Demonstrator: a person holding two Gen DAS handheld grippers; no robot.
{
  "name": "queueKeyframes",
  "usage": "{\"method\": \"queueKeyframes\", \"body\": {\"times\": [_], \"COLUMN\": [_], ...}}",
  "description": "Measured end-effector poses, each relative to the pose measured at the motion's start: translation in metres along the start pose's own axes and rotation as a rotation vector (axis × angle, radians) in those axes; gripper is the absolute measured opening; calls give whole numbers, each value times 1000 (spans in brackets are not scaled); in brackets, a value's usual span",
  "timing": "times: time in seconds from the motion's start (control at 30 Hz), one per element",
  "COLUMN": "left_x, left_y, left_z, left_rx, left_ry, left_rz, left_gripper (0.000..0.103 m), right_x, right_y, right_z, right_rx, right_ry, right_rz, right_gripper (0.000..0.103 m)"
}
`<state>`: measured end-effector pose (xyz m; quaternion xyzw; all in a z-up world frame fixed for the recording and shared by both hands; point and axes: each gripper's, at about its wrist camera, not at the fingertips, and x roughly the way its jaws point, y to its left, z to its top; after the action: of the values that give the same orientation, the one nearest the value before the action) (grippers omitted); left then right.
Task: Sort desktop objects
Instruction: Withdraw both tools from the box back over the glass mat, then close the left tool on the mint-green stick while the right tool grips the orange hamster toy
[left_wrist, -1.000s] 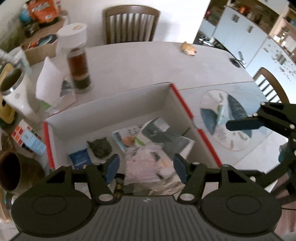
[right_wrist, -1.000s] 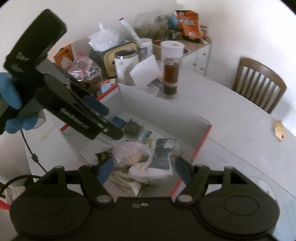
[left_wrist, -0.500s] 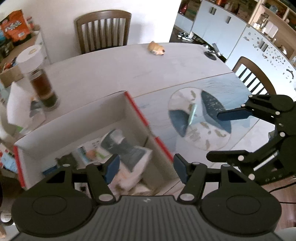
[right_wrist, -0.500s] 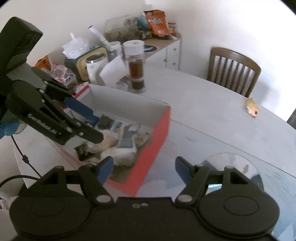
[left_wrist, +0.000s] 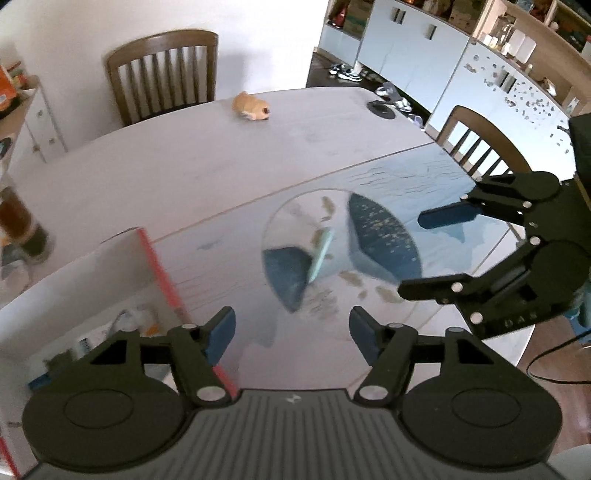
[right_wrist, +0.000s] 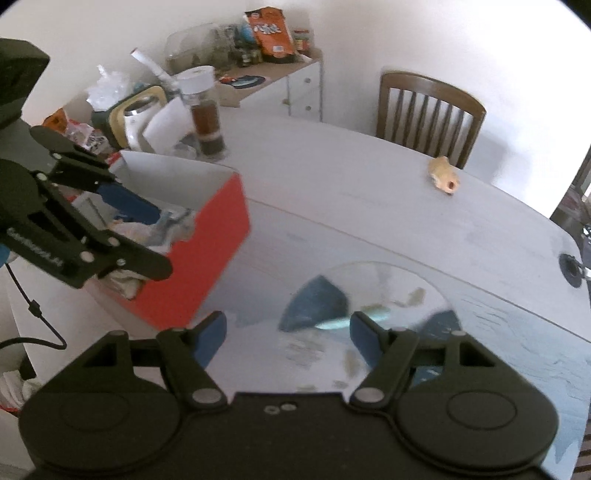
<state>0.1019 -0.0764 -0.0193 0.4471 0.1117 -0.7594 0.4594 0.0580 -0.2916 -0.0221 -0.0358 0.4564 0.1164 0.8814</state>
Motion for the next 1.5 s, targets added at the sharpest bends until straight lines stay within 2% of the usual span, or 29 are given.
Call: {"method": "queueKeyframes", "body": {"times": [0.27, 0.5, 0.73, 0.97, 1.2, 1.5], "left_x": [33, 65, 93, 121, 145, 172], "left_y": [-36, -52, -56, -59, -60, -58], "left_z": [21, 36, 46, 52, 50, 48], "left_rx": [36, 29, 7, 21, 47, 57], "left_ry": [-2, 12, 6, -9, -33, -42], "left_rz": [-18, 2, 3, 49, 96, 91], "left_gripper": [67, 82, 89, 89, 89, 89], "right_x": [-2, 3, 17, 41, 64, 99], "right_y": [-50, -92, -128, -155, -170, -194], "right_z": [-4, 1, 12, 30, 57, 93], "right_rx": [7, 14, 22, 30, 36, 63], "right_ry": [13, 13, 17, 27, 0, -16], "right_rz": [-13, -12, -25, -36, -43, -88], "right_gripper": [74, 74, 74, 75, 75, 75]}}
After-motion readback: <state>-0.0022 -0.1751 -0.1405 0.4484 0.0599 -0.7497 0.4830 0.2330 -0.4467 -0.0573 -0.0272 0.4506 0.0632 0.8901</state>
